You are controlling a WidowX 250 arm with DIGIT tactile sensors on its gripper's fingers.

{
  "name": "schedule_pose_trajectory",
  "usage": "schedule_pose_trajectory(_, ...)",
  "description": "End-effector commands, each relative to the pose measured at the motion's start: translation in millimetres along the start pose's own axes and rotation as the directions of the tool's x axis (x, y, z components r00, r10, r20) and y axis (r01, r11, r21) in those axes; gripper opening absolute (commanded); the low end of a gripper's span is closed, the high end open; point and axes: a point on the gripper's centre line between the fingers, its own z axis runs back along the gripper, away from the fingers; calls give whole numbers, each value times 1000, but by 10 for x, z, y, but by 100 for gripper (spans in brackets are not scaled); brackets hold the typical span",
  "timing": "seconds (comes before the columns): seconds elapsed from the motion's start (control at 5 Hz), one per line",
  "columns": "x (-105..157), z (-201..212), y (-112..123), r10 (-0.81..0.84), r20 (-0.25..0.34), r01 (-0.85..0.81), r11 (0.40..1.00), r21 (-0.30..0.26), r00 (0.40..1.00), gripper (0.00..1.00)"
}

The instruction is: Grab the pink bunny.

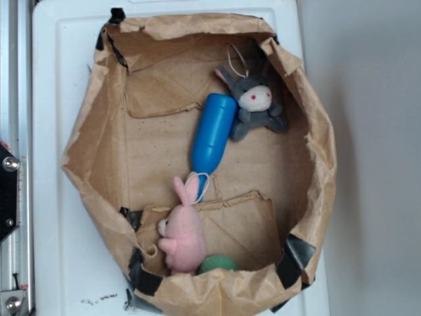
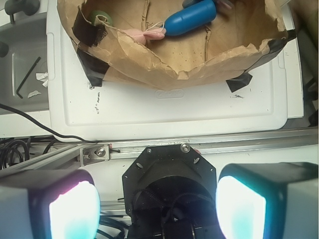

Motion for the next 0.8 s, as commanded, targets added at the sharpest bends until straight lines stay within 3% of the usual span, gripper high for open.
schedule_pose_trajectory(0.0,0,0,0,0,0,0,1000,0,1000,100)
schedule_pose_trajectory(0.2,275,-38,6,52,60,-54,998,29,997,100)
schedule_pose_trajectory(0.6,812,-178,117,83,75,-86,996,26,994,100)
